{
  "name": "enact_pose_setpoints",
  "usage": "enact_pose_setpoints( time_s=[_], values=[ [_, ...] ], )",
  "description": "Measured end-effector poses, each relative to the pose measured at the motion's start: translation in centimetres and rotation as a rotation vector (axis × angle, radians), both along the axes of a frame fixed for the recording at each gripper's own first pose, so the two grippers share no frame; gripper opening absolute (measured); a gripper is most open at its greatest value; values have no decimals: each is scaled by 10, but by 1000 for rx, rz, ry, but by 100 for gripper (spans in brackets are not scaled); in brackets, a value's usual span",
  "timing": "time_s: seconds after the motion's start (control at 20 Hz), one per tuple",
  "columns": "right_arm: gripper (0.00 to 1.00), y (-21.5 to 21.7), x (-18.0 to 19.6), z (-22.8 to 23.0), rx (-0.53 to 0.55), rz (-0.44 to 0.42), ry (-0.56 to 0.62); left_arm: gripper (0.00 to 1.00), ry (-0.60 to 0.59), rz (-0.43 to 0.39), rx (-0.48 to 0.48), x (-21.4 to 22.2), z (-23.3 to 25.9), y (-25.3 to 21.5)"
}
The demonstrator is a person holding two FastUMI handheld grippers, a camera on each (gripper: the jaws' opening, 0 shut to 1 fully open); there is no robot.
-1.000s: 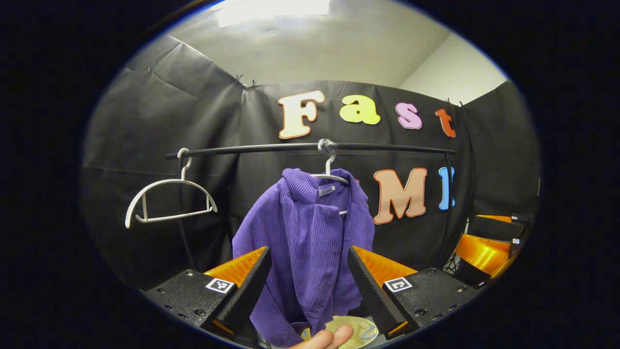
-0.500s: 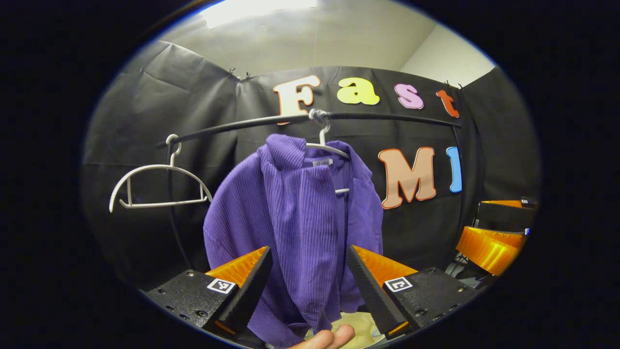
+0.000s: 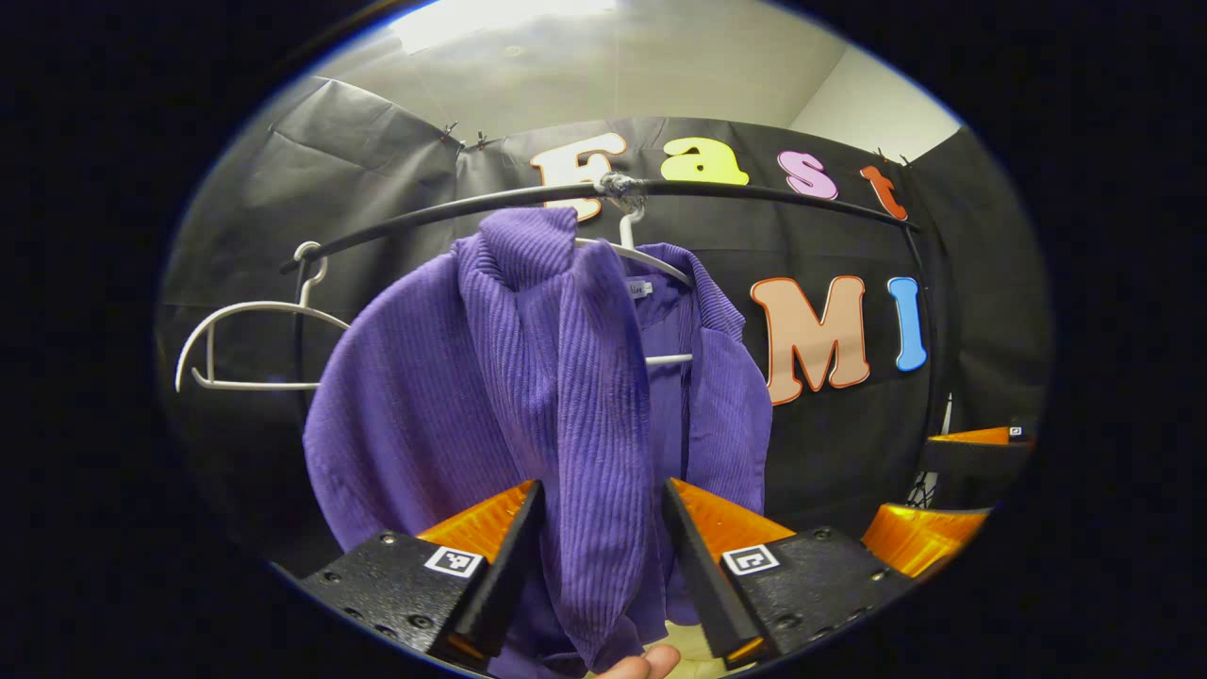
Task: Grasp the clothes on the hanger with both hands and then place them into the laundry hamper below.
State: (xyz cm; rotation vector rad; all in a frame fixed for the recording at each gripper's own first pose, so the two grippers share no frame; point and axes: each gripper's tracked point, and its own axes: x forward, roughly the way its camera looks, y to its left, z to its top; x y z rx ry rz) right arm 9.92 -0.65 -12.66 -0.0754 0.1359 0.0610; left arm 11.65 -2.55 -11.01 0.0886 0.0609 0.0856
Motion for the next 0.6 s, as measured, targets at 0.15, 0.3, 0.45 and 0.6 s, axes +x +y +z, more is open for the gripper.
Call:
enact_pose_setpoints(
  time_s=[0.15, 0.3, 0.45, 0.6],
  values=[
    [99, 5, 22, -9, 30, 27, 11, 56, -18, 6, 18, 5, 1, 7],
    [100, 11, 45, -10, 38, 52, -6, 19, -51, 34, 33, 3, 3, 19],
    [99, 5, 69, -13, 15, 26, -24, 11, -33, 11, 41, 1, -6, 23],
    [100, 7, 91, -16, 44, 7, -27, 3, 9, -36, -11, -7, -9, 25]
  ],
)
